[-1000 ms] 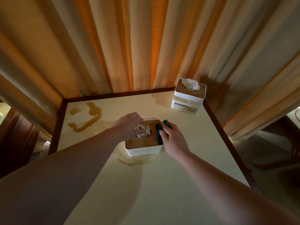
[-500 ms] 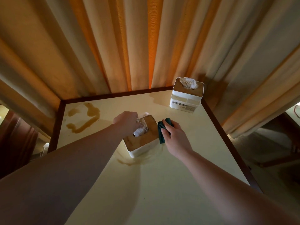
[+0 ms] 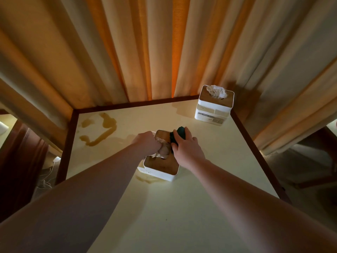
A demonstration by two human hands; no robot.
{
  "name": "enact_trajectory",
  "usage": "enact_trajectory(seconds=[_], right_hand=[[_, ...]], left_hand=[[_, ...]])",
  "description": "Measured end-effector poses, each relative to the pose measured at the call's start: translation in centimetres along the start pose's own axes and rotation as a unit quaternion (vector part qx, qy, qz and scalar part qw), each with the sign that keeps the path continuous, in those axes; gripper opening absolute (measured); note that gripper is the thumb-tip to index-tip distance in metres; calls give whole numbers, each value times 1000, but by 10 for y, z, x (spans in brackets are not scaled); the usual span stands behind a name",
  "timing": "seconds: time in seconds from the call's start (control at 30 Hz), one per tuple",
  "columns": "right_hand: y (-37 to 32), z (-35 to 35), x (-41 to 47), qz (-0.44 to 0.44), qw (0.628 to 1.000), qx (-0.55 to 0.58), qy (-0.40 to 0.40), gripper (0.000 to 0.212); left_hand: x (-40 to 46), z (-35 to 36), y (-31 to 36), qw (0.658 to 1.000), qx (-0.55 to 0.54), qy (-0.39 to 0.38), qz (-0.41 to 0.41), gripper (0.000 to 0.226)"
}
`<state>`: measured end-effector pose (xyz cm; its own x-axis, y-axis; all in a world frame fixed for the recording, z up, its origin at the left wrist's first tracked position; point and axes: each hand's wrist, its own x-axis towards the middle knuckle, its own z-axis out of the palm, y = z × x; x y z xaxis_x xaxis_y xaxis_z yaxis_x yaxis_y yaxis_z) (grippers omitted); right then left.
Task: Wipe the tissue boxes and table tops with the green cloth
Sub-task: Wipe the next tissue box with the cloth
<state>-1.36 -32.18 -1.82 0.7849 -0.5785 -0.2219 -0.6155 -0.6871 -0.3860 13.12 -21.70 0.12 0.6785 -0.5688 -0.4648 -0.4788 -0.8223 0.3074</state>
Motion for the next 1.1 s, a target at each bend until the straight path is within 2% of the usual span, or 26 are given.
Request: enact_trajectory(seconds=[0.37,0.77,1.1], right_hand=[[-12,43,-84,24,999,40,15,55],[-5,20,-14,57,994,93,29,60],[-4,42,-74,27,993,117,10,61]], left_hand=[[-3,-5,0,999,-29,-23,-8,29],[-6,-6,-2,997,-63,-36,10,21],[-6,-4,-2,998,-55,-21,20,24]])
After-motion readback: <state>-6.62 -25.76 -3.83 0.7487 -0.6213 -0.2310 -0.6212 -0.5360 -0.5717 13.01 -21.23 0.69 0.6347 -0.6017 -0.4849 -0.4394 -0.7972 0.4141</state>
